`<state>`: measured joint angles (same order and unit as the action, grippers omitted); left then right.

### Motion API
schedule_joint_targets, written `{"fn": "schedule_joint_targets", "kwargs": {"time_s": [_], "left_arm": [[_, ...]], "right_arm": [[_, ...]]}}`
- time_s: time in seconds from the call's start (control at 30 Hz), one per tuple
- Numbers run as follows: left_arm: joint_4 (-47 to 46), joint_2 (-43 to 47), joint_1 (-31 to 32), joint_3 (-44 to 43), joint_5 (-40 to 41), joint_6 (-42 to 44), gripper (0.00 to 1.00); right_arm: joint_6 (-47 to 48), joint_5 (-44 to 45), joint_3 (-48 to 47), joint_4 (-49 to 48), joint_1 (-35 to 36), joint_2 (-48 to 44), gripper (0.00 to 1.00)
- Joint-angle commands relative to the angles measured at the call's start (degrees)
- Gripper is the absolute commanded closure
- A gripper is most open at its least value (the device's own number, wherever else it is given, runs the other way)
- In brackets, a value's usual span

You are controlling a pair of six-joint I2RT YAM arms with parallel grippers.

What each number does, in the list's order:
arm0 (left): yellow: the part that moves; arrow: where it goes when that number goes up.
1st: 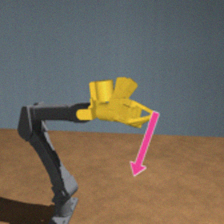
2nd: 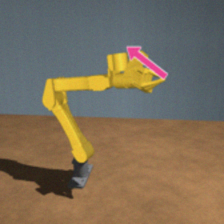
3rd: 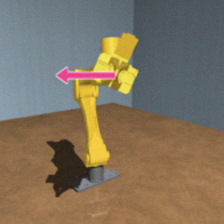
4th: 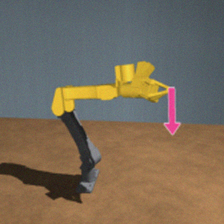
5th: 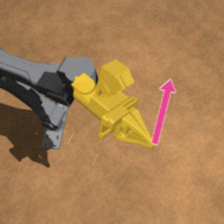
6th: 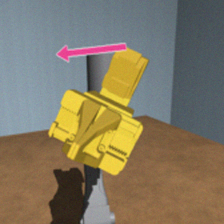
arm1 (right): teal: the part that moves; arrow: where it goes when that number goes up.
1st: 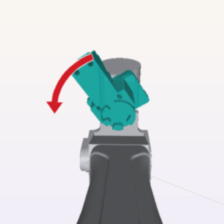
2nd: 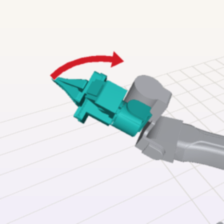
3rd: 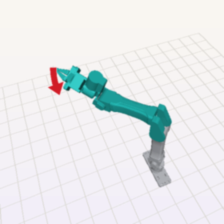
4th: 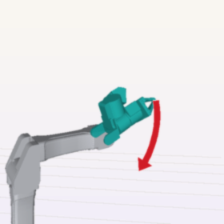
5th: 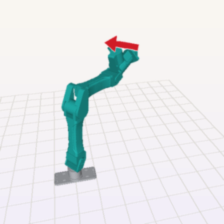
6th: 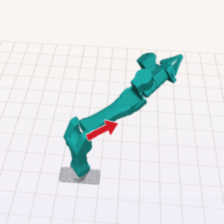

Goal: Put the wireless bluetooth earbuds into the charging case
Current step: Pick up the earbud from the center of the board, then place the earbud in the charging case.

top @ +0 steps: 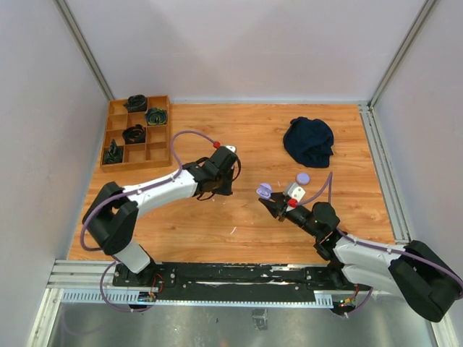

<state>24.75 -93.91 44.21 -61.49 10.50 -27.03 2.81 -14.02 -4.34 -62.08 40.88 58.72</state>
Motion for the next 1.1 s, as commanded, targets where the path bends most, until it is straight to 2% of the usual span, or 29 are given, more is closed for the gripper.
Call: {"fn": "schedule_joint_targets", "kwargs": {"time_s": [0.0, 0.27, 0.6, 0.73, 1.07], "left_arm": [[-6.3, 7.8, -0.3, 2.2, -2.7, -0.4, 0.82], [-15.7, 19.9, -0.1, 8.0, -9.3, -2.7, 0.82], [-33.1, 32.8, 0.2, 18.0, -16.1, -6.5, 0.83], [-39.8, 35.0, 1.3, 20.8, -17.6, -8.0, 0.83], [-48.0, 35.0, 4.5, 21.8, -17.9, -10.6, 0.83]], "right_arm": [[-1.0, -1.3, -2.1, -1.1, 0.2, -1.7, 0.95], [-2.2, -1.8, -4.1, -0.1, 0.2, -4.3, 0.95], [-5.4, -3.1, -5.9, -1.6, 0.2, -4.2, 0.95], [-6.9, -3.4, -6.4, -3.1, 0.2, -3.5, 0.95], [-10.6, -5.0, -6.8, -8.3, 0.2, -1.3, 0.95]]}}
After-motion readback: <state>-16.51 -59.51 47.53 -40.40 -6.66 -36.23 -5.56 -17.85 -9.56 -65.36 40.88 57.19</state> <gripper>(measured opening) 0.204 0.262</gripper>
